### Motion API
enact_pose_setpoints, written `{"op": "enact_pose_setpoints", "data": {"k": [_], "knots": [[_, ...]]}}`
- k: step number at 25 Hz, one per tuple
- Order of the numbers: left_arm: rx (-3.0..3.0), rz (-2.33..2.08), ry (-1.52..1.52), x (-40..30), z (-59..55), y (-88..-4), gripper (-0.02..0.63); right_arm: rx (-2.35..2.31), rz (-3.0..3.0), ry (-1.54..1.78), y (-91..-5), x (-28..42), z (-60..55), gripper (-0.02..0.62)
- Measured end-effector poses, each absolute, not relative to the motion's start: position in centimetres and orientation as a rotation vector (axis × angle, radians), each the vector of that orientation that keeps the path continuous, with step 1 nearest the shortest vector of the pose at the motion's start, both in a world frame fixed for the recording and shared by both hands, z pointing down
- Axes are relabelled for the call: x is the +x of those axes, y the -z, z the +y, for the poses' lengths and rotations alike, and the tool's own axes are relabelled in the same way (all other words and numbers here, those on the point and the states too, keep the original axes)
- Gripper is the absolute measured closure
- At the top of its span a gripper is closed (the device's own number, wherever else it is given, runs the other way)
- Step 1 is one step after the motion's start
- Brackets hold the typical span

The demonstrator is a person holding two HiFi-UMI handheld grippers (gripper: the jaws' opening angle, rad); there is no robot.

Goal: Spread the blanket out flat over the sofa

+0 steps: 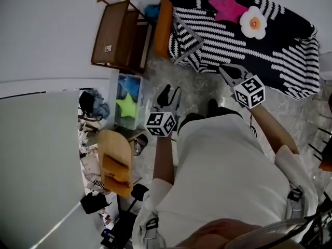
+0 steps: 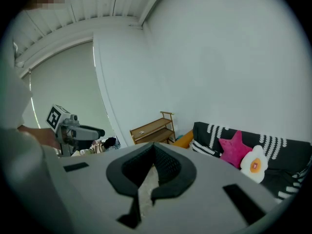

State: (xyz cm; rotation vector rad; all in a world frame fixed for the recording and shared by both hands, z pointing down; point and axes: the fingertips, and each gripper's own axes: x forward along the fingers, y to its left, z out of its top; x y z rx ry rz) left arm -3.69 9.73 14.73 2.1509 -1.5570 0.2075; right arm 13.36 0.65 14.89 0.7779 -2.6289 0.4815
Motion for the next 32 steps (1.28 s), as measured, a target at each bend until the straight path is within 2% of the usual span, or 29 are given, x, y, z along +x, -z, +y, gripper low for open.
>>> {"op": "enact_pose_setpoints", "data": {"k": [5,17,32], "knots": [[2.154,-1.524,-0.243,-4.2,7.0,-16.0,0.420,0.781,-2.593,-0.520,-16.9,12.7,-1.4,0.591],[2.246,-1.340,-0.346,-10.6,-0.8,-20.7,0.420,0.940,-2.487,-0.612,-21.0,6.8,-5.9,0.591],[2.333,-1.038,-0.552,-14.1,-12.1,-35.6,0.420,1.108,-2.387,-0.742,-32.7,2.1,-13.3,0.591]]}}
